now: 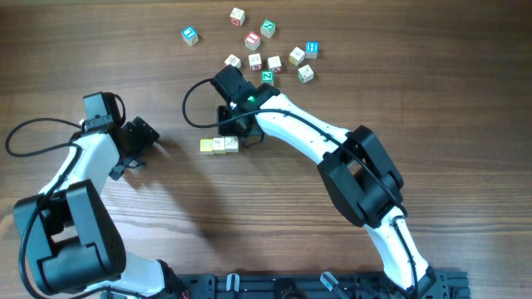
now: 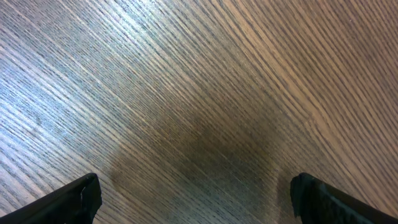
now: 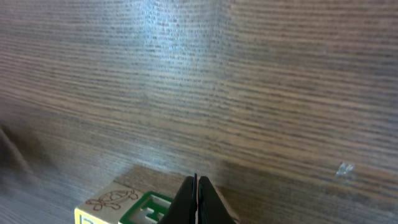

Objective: Form a horizontal line

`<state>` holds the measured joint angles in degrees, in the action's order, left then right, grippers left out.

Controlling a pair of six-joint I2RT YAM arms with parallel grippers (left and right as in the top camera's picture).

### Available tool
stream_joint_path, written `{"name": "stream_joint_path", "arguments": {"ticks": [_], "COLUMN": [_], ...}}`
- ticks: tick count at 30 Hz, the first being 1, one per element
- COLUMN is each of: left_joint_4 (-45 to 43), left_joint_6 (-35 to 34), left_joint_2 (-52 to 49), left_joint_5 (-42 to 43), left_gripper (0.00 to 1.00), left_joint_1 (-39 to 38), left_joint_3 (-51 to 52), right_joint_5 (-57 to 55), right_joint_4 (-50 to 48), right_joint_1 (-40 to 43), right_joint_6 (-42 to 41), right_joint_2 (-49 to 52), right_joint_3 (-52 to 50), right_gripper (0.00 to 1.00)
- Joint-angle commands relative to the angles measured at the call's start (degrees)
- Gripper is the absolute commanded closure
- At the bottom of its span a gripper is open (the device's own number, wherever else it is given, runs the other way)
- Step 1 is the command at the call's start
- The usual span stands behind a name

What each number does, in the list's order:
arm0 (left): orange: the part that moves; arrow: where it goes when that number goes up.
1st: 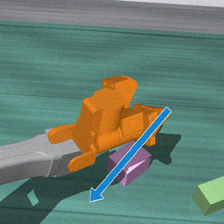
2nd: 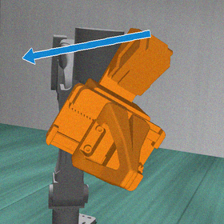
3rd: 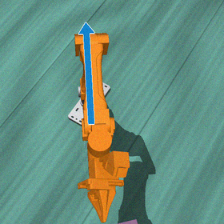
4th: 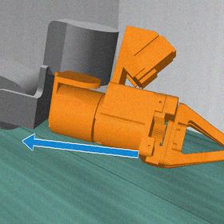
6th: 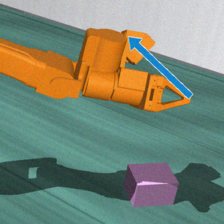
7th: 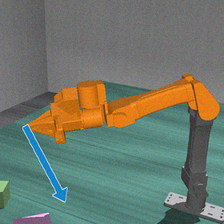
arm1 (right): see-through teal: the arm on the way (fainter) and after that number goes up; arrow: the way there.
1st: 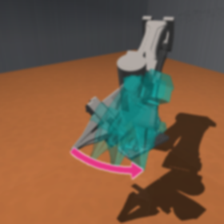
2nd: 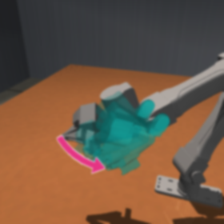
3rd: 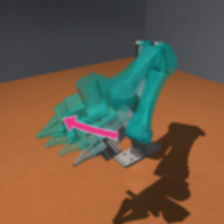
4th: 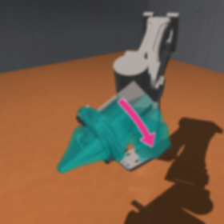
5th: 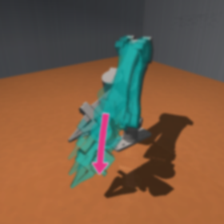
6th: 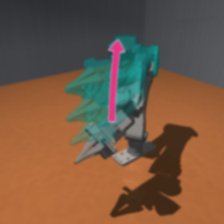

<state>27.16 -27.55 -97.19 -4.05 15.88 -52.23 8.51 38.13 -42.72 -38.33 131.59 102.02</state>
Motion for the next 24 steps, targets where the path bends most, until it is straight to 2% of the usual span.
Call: {"name": "stream_joint_path", "arguments": {"ticks": [1,24], "left_joint_4": [-0.15,-0.15], "left_joint_6": [-0.11,-0.11], "left_joint_2": [-0.39,-0.39], "left_joint_5": [-0.52,-0.52], "left_gripper": [0.00,0.00], "left_joint_1": [0.11,0.11], "left_joint_3": [0.26,0.26], "right_joint_5": [1.01,2.12], "right_joint_4": [0.81,2.08], "right_joint_1": [-0.50,-0.50], "right_joint_6": [-0.72,-0.70], "right_joint_2": [1.01,1.01], "right_joint_3": [-0.39,-0.39], "right_gripper": [0.96,0.96]}}
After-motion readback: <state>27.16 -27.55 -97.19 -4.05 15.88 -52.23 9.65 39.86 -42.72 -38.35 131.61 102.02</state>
